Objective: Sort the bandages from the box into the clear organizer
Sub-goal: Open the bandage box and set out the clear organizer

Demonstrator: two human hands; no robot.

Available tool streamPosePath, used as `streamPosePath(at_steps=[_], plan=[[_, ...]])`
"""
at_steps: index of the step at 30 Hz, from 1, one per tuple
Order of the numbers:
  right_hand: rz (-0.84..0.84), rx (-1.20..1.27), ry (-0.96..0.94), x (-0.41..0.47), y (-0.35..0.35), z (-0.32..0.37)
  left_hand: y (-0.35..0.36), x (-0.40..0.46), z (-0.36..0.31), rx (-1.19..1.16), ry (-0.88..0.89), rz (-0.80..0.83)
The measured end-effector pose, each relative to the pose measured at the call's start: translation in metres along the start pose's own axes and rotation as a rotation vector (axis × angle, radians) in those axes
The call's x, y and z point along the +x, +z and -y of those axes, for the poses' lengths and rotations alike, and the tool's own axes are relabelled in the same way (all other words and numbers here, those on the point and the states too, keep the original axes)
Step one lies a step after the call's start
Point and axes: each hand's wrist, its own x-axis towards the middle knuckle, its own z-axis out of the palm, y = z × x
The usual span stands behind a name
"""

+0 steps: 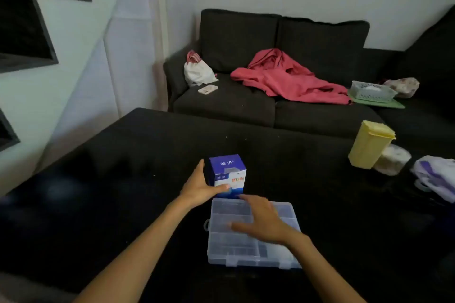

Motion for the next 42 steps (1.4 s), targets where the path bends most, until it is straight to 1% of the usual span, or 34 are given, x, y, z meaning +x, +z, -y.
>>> streamPosePath(at_steps=[2, 4, 6, 8, 10, 12, 15, 18, 19, 21, 22, 23, 24, 25, 26, 27, 28, 30, 31, 32, 34, 35, 36, 39, 40, 42], plan=[[-0.070, -0.123, -0.085, -0.002, 0.010, -0.004, 0.006, 0.010, 0.003, -0.036, 0.065, -0.019], [-0.150, -0.162, -0.136, -0.007, 0.018, -0.010, 0.008, 0.014, 0.010, -0.050, 0.092, -0.075], [-0.178, -0.218, -0.149, -0.005, 0.017, -0.010, 0.005, 0.011, 0.017, -0.045, 0.111, -0.124], [-0.259, -0.295, -0.164, 0.000, 0.015, -0.013, -0.004, 0.003, 0.029, -0.070, 0.131, -0.212], [-0.298, -0.313, -0.131, 0.001, 0.011, -0.014, -0.015, -0.014, 0.040, -0.110, 0.132, -0.322], [-0.284, -0.298, -0.099, 0.002, 0.010, -0.017, -0.026, -0.037, 0.048, -0.165, 0.113, -0.399], [-0.309, -0.223, -0.051, -0.001, 0.009, -0.018, -0.039, -0.073, 0.063, -0.192, 0.103, -0.441], [-0.331, -0.185, 0.005, -0.006, 0.013, -0.017, -0.046, -0.096, 0.075, -0.222, 0.116, -0.331], [-0.344, -0.213, 0.023, -0.008, 0.015, -0.014, -0.046, -0.101, 0.075, -0.235, 0.109, -0.266], [-0.443, -0.252, -0.004, -0.015, 0.014, -0.005, -0.044, -0.106, 0.071, -0.239, 0.087, -0.103], [-0.480, -0.191, -0.043, -0.021, 0.011, 0.004, -0.041, -0.106, 0.070, -0.223, 0.084, -0.019], [-0.464, -0.050, -0.078, -0.028, 0.008, 0.015, -0.040, -0.104, 0.069, -0.204, 0.089, 0.062], [-0.388, 0.136, -0.104, -0.037, 0.005, 0.026, -0.038, -0.104, 0.069, -0.195, 0.101, 0.143], [-0.254, 0.319, -0.106, -0.045, 0.003, 0.038, -0.038, -0.104, 0.069, -0.194, 0.113, 0.216], [-0.125, 0.419, -0.098, -0.052, 0.003, 0.047, -0.036, -0.104, 0.069, -0.190, 0.118, 0.269], [-0.042, 0.403, -0.098, -0.056, 0.006, 0.052, -0.034, -0.104, 0.069, -0.192, 0.134, 0.289], [-0.030, 0.362, -0.113, -0.055, 0.011, 0.053, -0.031, -0.104, 0.068, -0.206, 0.153, 0.273], [-0.149, 0.333, -0.126, -0.050, 0.022, 0.053, -0.024, -0.106, 0.066, -0.251, 0.180, 0.123], [-0.229, 0.358, -0.111, -0.046, 0.028, 0.053, -0.020, -0.107, 0.067, -0.239, 0.184, 0.026], [-0.303, 0.402, -0.090, -0.043, 0.033, 0.053, -0.016, -0.108, 0.066, -0.206, 0.195, -0.027], [-0.376, 0.534, -0.025, -0.039, 0.041, 0.058, -0.002, -0.110, 0.067, -0.151, 0.217, -0.044], [-0.375, 0.608, -0.003, -0.037, 0.044, 0.060, 0.005, -0.111, 0.066, -0.127, 0.208, -0.065], [-0.363, 0.660, 0.016, -0.035, 0.047, 0.062, 0.012, -0.110, 0.065, -0.094, 0.196, -0.121], [-0.324, 0.708, 0.028, -0.035, 0.051, 0.072, 0.020, -0.111, 0.059, -0.054, 0.186, -0.348], [-0.305, 0.705, 0.022, -0.036, 0.050, 0.074, 0.018, -0.111, 0.058, -0.047, 0.178, -0.382], [-0.257, 0.730, 0.008, -0.040, 0.042, 0.076, 0.010, -0.111, 0.056, -0.009, 0.194, -0.371]])
